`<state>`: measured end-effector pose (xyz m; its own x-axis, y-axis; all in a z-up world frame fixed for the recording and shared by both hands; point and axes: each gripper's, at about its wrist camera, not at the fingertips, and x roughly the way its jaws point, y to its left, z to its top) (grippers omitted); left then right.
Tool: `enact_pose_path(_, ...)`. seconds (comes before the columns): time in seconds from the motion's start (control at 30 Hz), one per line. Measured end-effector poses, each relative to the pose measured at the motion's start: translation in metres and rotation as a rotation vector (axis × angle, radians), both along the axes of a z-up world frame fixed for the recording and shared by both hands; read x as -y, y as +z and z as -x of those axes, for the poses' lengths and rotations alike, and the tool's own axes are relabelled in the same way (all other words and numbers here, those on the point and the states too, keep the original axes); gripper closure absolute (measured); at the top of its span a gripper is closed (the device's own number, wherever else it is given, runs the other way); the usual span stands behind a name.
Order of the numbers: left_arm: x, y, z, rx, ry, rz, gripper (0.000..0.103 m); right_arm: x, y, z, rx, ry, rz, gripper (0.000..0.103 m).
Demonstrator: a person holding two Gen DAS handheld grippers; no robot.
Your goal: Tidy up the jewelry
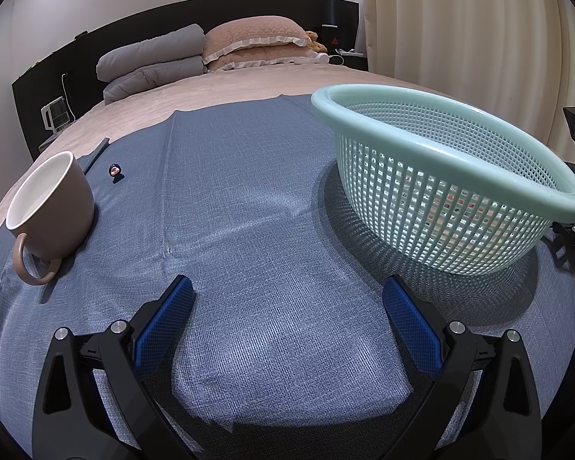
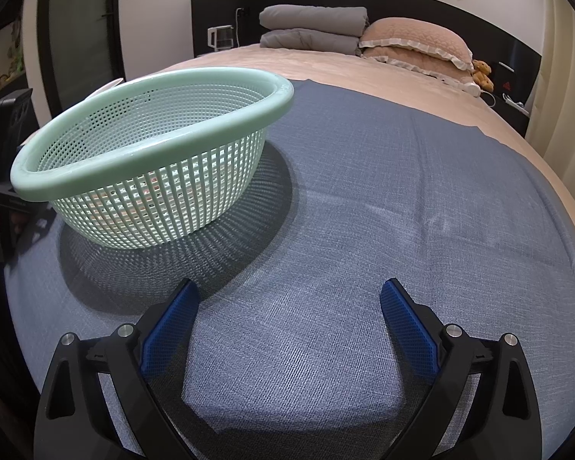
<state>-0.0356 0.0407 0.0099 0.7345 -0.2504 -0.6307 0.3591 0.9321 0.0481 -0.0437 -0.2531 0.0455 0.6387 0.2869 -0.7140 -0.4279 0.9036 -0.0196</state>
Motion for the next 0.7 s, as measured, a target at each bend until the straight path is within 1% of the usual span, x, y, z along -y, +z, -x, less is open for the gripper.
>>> enact_pose_path(0.23,0.0003,-0.0004,-0.0004,-0.006,0.0,0.001,0.006,-0.0004,0.0007,-0.0009,0.0,0.0,0.0,0.011)
enact_pose_path(0.4,0.0004,-0.0038,-0.0019,-0.013,0.001,-0.014,0.005,-0.0003,0.0007,-0.0006,-0.001,0.0,0.0,0.011)
enact_pose_path(0.7,-0.0016,-0.0043,-0.0029,-0.026,-0.002,-0.006,0.005,-0.0002,0.001,-0.0007,-0.001,0.0,0.001,0.011)
